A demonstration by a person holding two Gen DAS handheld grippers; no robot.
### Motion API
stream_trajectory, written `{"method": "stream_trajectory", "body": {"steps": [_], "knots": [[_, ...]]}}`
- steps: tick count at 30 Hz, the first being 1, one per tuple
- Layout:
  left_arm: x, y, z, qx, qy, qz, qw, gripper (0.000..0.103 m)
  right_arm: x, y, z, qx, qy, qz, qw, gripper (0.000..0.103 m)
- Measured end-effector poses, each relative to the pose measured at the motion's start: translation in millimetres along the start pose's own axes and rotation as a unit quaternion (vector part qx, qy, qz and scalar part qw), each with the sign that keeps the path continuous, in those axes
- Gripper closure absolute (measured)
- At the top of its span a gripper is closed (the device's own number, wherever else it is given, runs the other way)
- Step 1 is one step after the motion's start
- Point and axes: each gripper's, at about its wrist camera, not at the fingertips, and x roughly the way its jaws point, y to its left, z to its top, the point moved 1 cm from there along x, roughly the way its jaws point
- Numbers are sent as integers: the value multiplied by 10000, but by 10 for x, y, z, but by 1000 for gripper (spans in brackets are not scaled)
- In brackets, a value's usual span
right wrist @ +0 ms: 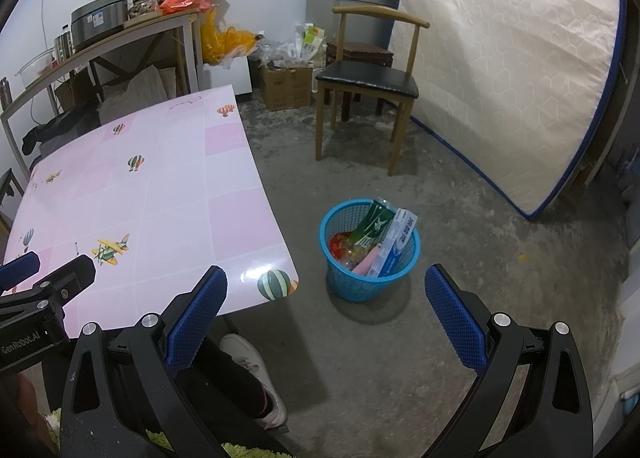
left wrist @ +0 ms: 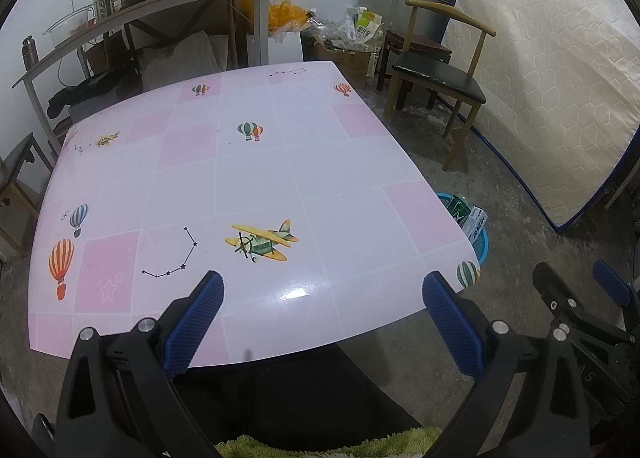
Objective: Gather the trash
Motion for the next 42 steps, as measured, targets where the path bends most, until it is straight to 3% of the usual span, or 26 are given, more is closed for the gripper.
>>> {"method": "stream_trajectory", "body": {"steps": [42], "knots": [[-4, 27, 3, 16, -20, 21, 10000, 5, -14, 55, 56, 30, -18, 11, 10000, 8]]}}
